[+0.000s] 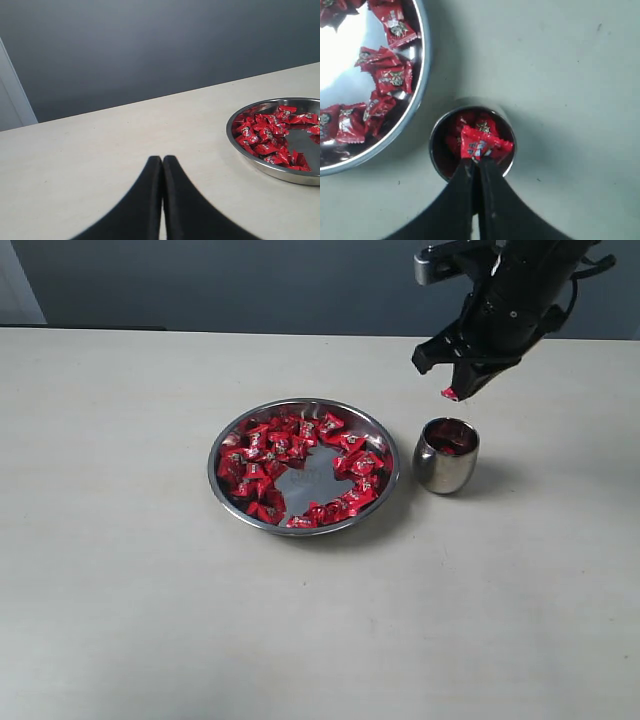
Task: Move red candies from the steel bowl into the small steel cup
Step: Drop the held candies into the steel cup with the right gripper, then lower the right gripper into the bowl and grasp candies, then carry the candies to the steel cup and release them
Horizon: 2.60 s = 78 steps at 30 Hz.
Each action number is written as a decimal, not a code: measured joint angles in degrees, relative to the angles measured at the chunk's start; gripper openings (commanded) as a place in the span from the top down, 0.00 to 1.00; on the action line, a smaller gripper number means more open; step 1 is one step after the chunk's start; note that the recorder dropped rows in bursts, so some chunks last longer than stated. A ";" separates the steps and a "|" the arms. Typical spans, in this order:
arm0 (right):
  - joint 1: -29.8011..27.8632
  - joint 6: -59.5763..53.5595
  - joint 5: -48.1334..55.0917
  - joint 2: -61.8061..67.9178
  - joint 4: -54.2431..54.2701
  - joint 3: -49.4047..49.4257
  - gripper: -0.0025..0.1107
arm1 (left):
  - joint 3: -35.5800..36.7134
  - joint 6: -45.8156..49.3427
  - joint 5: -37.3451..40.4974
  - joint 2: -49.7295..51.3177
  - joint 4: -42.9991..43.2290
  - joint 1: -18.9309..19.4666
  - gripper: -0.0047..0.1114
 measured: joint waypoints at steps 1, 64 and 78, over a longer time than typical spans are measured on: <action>-0.15 0.00 0.49 0.00 -0.10 0.00 0.98 | 0.00 0.00 0.00 0.00 0.00 0.00 0.94; 17.33 -15.58 -20.04 19.32 25.99 0.00 0.69 | 0.00 0.00 0.00 0.00 0.00 0.00 0.94; 17.33 -14.99 -20.06 18.35 21.49 0.00 0.98 | 0.00 0.00 0.00 0.00 0.00 0.00 0.94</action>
